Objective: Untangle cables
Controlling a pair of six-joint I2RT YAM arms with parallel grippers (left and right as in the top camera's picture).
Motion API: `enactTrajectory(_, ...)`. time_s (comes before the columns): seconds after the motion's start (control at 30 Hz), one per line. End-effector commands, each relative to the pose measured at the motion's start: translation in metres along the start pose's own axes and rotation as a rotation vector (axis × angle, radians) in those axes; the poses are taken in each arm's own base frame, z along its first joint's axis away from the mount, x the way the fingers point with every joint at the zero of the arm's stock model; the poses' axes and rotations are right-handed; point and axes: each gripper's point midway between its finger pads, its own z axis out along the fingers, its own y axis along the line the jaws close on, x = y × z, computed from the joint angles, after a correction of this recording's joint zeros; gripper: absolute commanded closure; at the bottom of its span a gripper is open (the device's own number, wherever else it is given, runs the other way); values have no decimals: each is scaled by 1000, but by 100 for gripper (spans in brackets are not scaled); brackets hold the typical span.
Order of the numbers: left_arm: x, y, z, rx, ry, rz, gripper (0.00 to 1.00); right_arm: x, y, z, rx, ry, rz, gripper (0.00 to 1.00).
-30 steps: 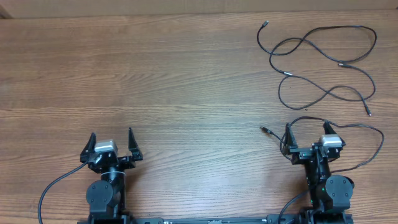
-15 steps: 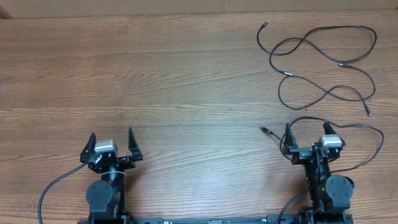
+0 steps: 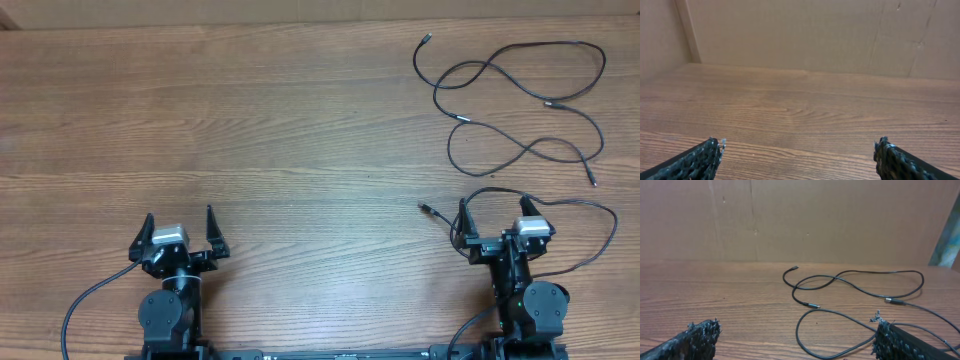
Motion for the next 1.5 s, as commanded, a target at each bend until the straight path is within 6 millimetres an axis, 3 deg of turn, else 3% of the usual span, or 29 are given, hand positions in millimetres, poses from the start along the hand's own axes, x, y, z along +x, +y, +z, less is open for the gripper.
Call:
enactTrajectory(0.0, 0, 0, 0, 4, -4, 22, 0, 1, -1, 0, 5, -7, 2, 0)
enactTrajectory(0.23, 0, 0, 0, 4, -4, 22, 1, 1, 2, 0, -7, -7, 10, 0)
enactTrajectory(0.47, 0, 0, 0, 4, -4, 22, 0, 1, 1, 0, -7, -6, 163, 0)
enactTrajectory(1.47, 0, 0, 0, 4, -4, 22, 0, 1, 0, 0, 4, -7, 100, 0)
